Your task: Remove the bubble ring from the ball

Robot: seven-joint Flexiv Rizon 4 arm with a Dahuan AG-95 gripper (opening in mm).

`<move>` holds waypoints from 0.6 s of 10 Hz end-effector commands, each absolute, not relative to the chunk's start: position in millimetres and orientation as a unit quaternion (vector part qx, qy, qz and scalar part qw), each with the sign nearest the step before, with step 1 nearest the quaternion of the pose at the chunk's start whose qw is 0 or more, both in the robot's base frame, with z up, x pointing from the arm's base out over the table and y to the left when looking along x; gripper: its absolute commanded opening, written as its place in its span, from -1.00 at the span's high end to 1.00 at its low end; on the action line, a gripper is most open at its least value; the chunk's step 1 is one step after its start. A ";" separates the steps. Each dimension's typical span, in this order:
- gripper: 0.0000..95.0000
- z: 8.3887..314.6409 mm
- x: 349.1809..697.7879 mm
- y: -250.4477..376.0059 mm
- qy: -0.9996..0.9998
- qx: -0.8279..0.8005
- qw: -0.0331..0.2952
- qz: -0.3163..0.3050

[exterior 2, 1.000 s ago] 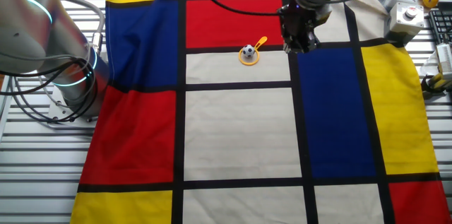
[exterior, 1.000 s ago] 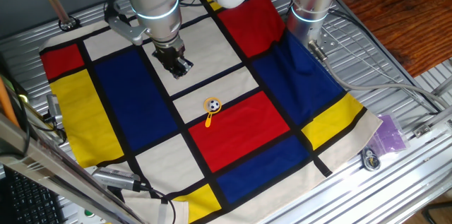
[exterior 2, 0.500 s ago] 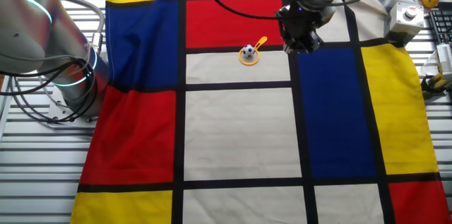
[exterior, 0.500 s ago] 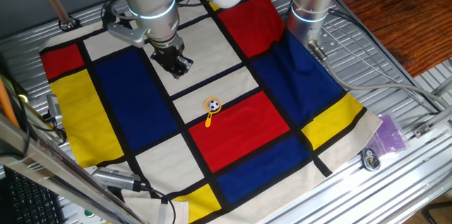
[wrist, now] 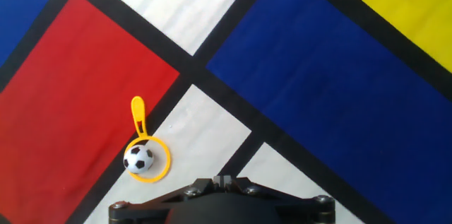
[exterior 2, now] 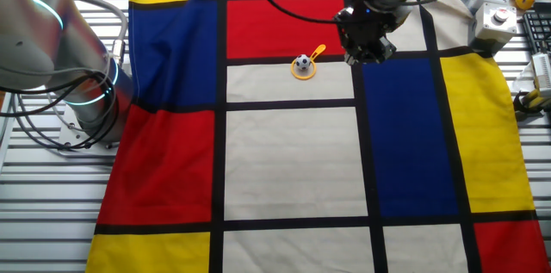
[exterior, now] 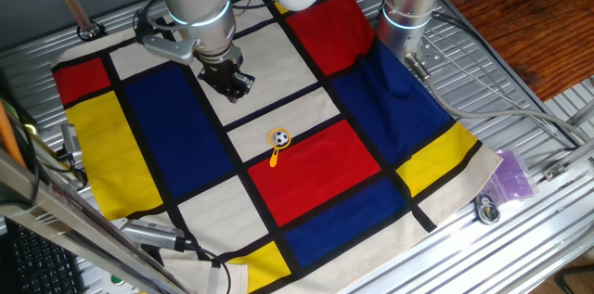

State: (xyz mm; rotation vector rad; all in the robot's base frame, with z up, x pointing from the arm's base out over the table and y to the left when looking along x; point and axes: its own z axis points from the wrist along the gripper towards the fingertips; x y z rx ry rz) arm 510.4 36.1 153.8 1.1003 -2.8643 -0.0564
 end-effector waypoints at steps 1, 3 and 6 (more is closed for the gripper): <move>1.00 155.6 508.8 37.1 -0.921 0.388 0.036 -0.018; 1.00 158.5 502.4 50.4 -0.913 0.404 0.046 -0.024; 0.60 137.4 477.1 89.4 -0.901 0.431 0.046 -0.024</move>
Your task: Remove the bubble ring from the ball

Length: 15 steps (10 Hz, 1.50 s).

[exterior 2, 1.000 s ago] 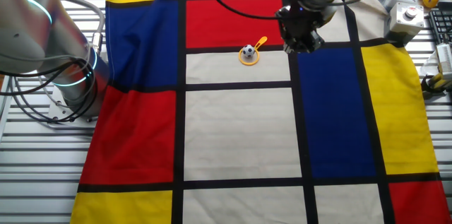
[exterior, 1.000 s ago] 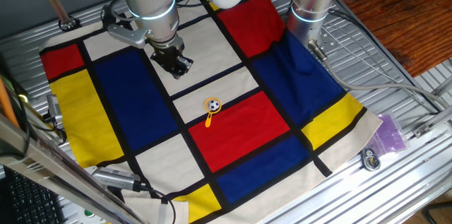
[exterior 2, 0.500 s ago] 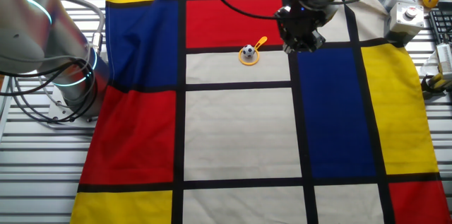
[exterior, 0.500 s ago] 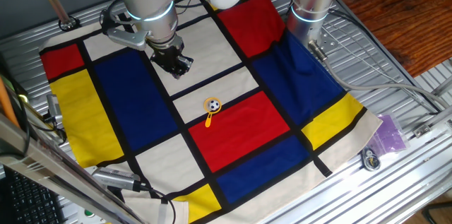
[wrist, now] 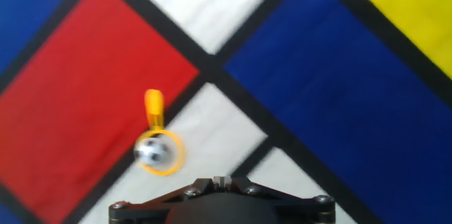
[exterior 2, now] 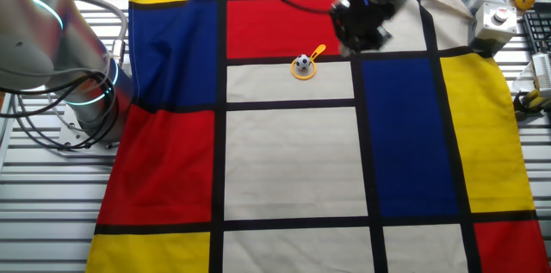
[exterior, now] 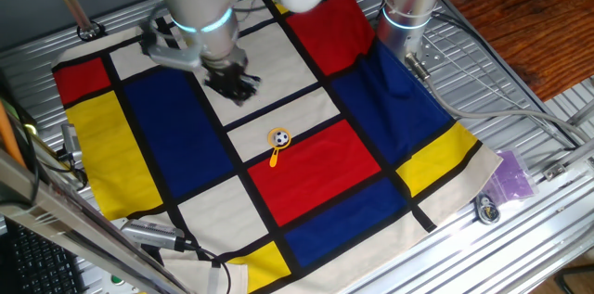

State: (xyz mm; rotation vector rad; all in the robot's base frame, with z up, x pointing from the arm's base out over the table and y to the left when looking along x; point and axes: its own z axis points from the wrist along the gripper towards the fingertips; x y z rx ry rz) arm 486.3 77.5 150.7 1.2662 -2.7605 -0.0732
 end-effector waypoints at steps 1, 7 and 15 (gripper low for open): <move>0.60 127.2 470.9 98.2 -0.898 0.437 0.046 -0.028; 0.20 80.1 442.7 135.1 -0.889 0.456 0.032 -0.034; 0.20 51.7 455.6 144.0 -0.900 0.435 0.017 -0.022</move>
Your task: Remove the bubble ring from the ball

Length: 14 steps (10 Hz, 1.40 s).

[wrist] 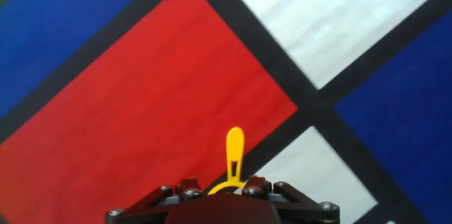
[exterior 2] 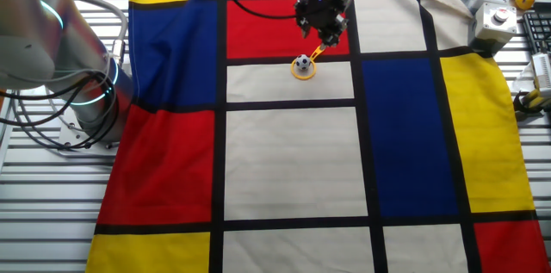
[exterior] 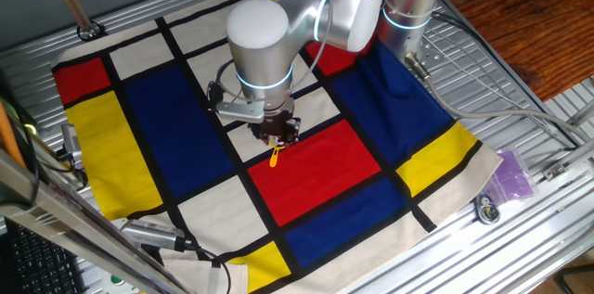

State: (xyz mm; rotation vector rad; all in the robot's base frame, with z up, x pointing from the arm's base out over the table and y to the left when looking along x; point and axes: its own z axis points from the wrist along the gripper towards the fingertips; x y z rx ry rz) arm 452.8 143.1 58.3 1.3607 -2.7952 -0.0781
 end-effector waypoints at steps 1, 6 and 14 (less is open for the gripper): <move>0.20 46.7 455.2 144.8 -0.902 0.431 0.016 -0.024; 0.20 57.7 457.7 140.1 -0.896 0.442 0.016 -0.034; 0.20 55.4 458.0 140.9 -0.890 0.454 0.035 -0.028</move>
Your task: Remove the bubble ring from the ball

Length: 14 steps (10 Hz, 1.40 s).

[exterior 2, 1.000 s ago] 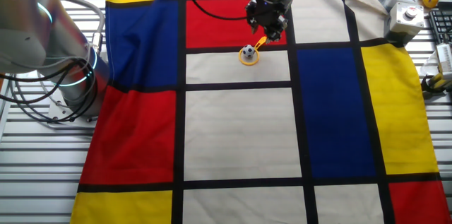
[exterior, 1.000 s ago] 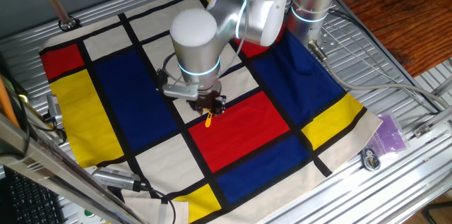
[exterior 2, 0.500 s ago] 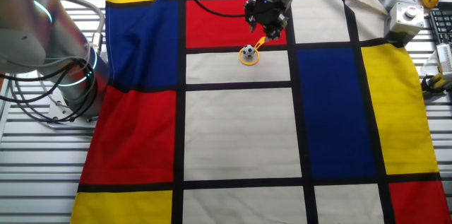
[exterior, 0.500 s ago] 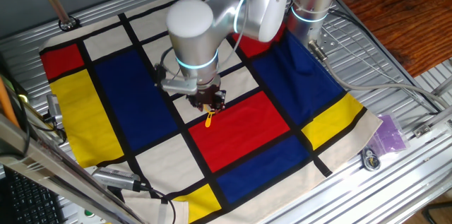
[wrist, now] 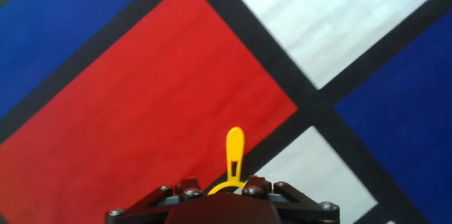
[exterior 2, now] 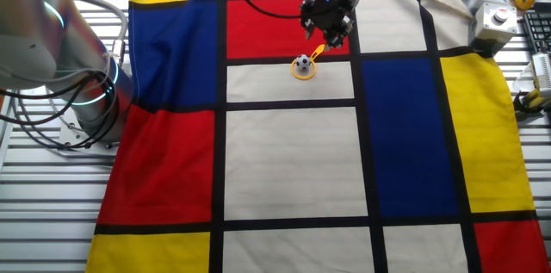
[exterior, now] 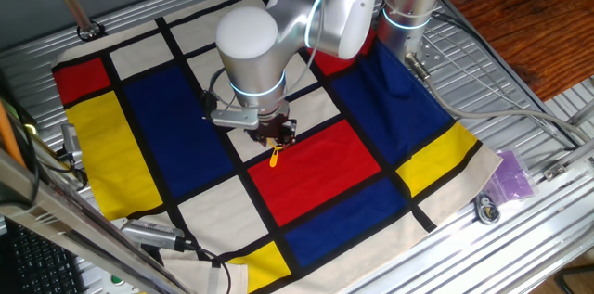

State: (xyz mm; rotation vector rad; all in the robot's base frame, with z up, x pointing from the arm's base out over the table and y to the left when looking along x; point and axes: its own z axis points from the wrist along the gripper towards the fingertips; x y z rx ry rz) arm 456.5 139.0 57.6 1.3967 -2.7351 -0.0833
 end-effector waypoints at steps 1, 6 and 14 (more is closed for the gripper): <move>0.20 51.6 458.6 143.1 -0.891 0.452 0.035 -0.027; 0.20 37.4 459.8 144.2 -0.896 0.443 0.028 -0.021; 0.20 10.9 460.4 143.6 -0.899 0.437 0.017 -0.019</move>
